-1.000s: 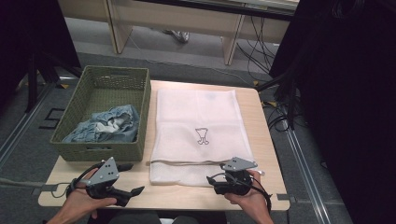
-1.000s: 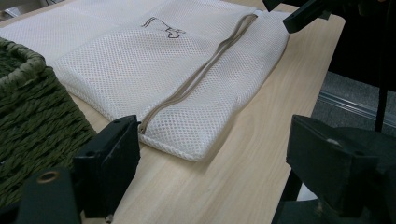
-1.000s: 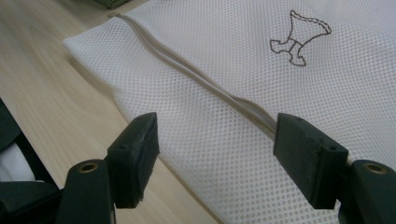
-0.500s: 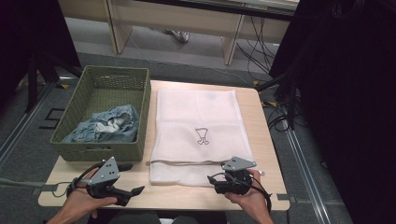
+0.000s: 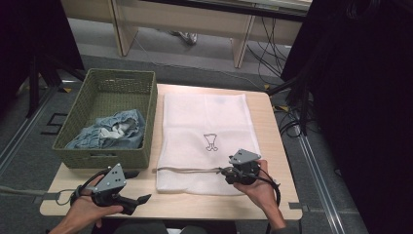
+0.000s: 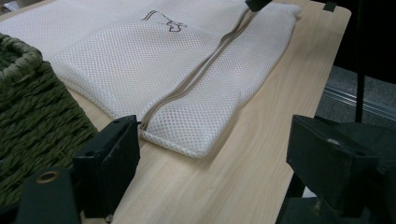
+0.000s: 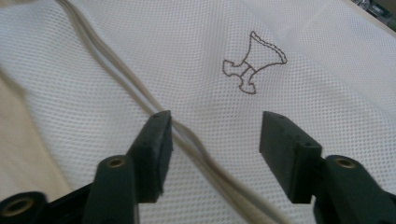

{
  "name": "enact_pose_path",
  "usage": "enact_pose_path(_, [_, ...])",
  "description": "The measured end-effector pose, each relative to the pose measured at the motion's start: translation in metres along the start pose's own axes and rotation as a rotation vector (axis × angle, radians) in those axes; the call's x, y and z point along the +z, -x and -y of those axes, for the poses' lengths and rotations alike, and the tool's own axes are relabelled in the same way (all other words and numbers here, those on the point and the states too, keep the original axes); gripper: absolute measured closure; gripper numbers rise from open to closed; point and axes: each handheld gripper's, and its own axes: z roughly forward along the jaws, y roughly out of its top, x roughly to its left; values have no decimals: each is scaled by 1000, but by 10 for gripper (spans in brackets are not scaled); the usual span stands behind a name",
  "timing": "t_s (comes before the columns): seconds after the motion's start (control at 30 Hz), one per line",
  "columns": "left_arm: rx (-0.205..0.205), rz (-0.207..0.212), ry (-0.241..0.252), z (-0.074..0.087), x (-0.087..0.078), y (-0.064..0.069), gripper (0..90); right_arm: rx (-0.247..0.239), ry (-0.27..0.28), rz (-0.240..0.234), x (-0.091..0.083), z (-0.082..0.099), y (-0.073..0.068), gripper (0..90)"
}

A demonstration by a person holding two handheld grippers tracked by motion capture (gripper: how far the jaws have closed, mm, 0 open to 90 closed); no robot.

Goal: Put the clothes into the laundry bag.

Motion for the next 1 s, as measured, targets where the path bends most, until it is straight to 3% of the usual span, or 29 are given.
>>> enact_pose_path(0.03, [1, -5, -3, 0, 0, 0, 166, 0, 0, 0, 0, 0, 0, 470])
enact_pose_path(0.1, [-9, -7, 0, 0, 0, 0, 167, -46, -25, -22, 16, -4, 10, 546])
enact_pose_path(0.17, [-6, -5, 1, 0, 0, -1, 167, -36, -37, -32, 20, -4, 11, 573])
enact_pose_path(0.2, [-5, 6, 1, 0, 0, -2, 168, -81, -57, -55, 29, -6, 14, 589])
enact_pose_path(0.33, [-11, -1, -5, 0, 1, -2, 168, -130, -77, -58, 41, -9, 13, 606])
enact_pose_path(0.37, [-15, 2, 2, 0, 1, -2, 168, -108, -114, -79, 44, -9, 12, 613])
enact_pose_path(0.4, [-12, 2, 5, 0, 1, -2, 168, -139, -105, -80, 48, -9, 13, 616])
enact_pose_path(0.47, [-2, 0, 1, 0, -1, -2, 168, -122, -130, -94, 50, -9, 11, 625])
enact_pose_path(0.53, [-12, -7, -7, 0, 0, -2, 168, -150, -147, -122, 53, -10, 12, 628])
enact_pose_path(0.57, [-12, -1, 0, 0, 0, -3, 169, -135, -146, -118, 53, -9, 10, 630])
enact_pose_path(0.67, [-3, 2, -1, 0, 0, -4, 169, -155, -154, -124, 55, -8, 10, 645])
enact_pose_path(0.77, [-20, -4, -2, 0, 0, -4, 169, -221, -167, -149, 59, -8, 10, 660])
enact_pose_path(0.9, [-27, -1, -4, 0, 1, -4, 170, -217, -187, -164, 60, -8, 7, 660])
enact_pose_path(1.0, [-12, -2, -7, 0, 1, -5, 170, -282, -194, -175, 64, -9, 7, 658])
